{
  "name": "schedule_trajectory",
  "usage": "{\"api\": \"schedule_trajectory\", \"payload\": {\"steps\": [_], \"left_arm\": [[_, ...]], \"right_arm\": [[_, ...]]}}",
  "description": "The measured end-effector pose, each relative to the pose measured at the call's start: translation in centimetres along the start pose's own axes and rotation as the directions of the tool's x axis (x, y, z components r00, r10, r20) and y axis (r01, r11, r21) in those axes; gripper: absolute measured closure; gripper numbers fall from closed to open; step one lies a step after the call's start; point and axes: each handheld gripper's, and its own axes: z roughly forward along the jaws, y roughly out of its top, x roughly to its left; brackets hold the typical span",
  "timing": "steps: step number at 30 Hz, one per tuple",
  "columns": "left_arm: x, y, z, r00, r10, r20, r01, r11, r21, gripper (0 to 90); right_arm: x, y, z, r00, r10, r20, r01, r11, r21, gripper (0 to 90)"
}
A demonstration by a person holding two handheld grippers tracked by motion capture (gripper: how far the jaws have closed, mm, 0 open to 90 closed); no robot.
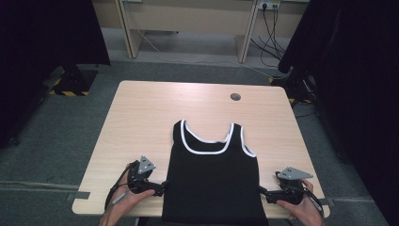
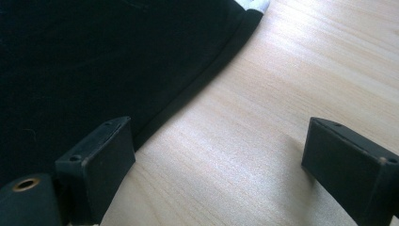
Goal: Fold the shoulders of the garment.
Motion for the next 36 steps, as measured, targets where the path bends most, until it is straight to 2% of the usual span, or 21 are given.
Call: {"api": "schedule_trajectory", "payload": {"steps": [11,14,17,22,24,26,29,36], "left_arm": [[0.0,0.1,0.0,1.0000,0.001,0.003,-0.001,1.0000,-0.002,0.0],[0.1,0.1,0.1,0.9998,0.001,0.019,-0.001,1.0000,-0.005,0.0],[0.2,0.3,0.1,0.9994,-0.017,0.030,0.018,0.9997,-0.014,1.5],[0.4,1.0,0.2,0.9997,-0.007,0.025,0.007,0.9996,-0.026,2.5],[0.4,1.5,0.2,0.9993,-0.006,0.038,0.007,0.9993,-0.036,2.4],[0.6,1.9,0.3,0.9986,-0.015,0.050,0.018,0.9988,-0.046,2.5],[1.4,2.6,0.9,0.9995,-0.019,0.026,0.021,0.9982,-0.056,2.5],[3.1,4.3,3.0,0.9986,-0.052,0.003,0.053,0.9974,-0.049,3.3]], "right_arm": [[0.0,0.0,0.0,1.0000,0.002,0.000,-0.002,1.000,0.000,10.0],[0.0,0.0,0.0,1.0000,0.001,0.000,-0.001,1.000,0.000,10.0],[0.0,0.0,0.0,1.0000,0.001,0.000,-0.001,1.000,0.000,10.0],[0.0,0.1,0.1,1.0000,0.003,0.000,-0.003,1.000,0.000,10.0],[0.0,0.1,0.1,1.0000,0.002,0.000,-0.002,1.000,0.000,9.9],[0.0,0.1,0.1,1.0000,0.002,0.000,-0.002,1.000,0.000,10.0],[0.0,0.1,0.1,1.0000,0.002,0.000,-0.002,1.000,0.000,10.0],[0.0,0.1,0.1,1.0000,0.001,0.000,-0.001,1.000,-0.001,9.9]]}}
